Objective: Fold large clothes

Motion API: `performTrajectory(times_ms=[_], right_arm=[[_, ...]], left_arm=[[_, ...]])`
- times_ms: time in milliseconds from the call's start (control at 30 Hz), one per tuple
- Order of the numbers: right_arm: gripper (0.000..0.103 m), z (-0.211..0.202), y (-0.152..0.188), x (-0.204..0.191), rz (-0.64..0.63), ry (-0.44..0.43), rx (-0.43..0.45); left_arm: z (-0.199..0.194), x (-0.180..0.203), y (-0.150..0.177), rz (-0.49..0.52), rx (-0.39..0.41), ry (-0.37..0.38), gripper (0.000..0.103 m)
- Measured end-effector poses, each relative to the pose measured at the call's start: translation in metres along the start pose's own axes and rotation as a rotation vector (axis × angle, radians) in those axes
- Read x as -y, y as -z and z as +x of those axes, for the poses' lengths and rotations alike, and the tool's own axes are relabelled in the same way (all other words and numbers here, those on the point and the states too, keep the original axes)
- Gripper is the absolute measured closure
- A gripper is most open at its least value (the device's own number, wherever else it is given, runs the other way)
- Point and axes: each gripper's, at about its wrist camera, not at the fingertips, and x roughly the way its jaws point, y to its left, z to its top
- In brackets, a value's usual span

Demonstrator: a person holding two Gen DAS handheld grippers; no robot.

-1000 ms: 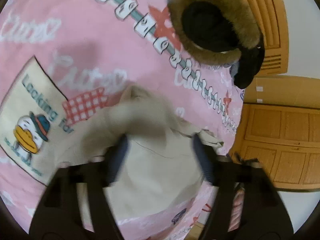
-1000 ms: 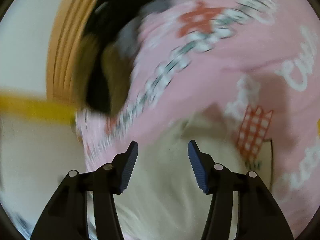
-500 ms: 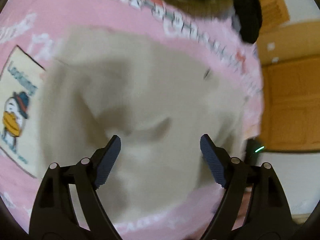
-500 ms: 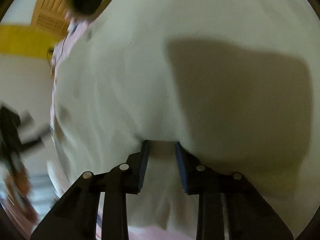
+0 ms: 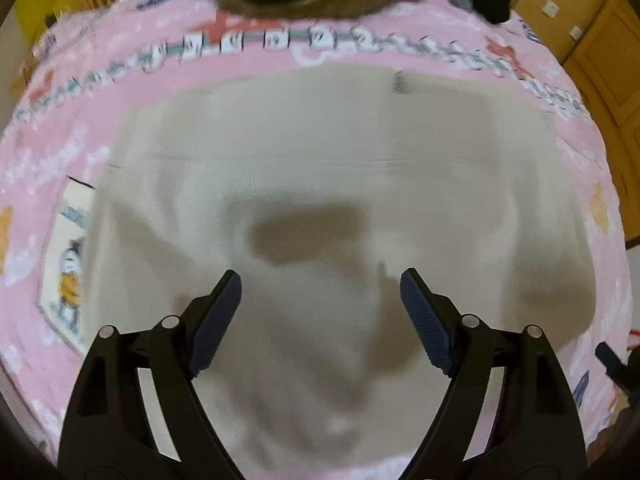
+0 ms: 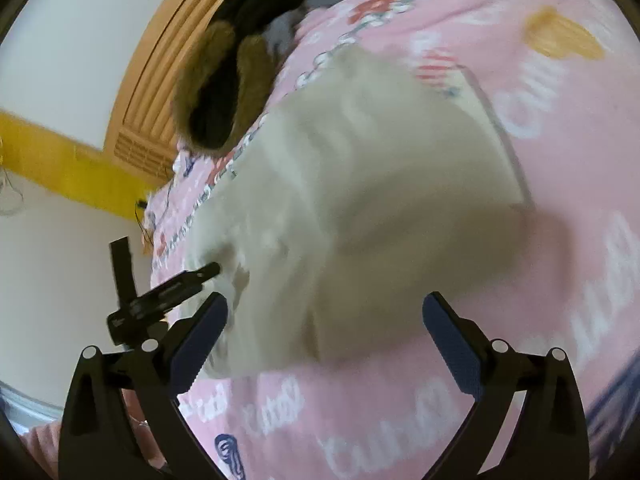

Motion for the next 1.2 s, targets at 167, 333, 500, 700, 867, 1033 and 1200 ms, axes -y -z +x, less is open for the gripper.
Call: performTrajectory(times_ms=[167,333,500,700,867,1033,1200], right_arm=[[0.007,0.006,0.015,0.054,0.204,0.034,0.007],[0.007,0.044,0.018,0.084,0.318,0.001,0.019],[0.007,0.069,-0.011,0.081,0.285,-0.051,0.102],[0.006,0.085,-0.027,0.078,0.264,-0.001,0.167],[0.038,0.085,-0.032,0.067,0.222,0.042,0.148],[0.072,0.077,-0.039,0.053,0.174,0.009,0.115],[0.075,0.065,-0.052,0.004,0.02,-0.042,0.121]], left_arm=[[-0.024,0.004,0.013,-0.008,0.009,0.014,0.054],[0.008,-0.001,0.012,-0.078,-0.072,0.082,0.101],[0.032,0.005,-0.001,-0.088,-0.102,0.075,0.103],[0.082,0.009,-0.022,-0.151,-0.161,0.075,0.103],[0.098,0.0,-0.019,-0.201,-0.152,0.115,0.103],[0.069,-0.005,-0.008,-0.227,-0.13,0.178,0.103],[0.024,0.022,0.031,-0.193,-0.101,0.271,0.103]])
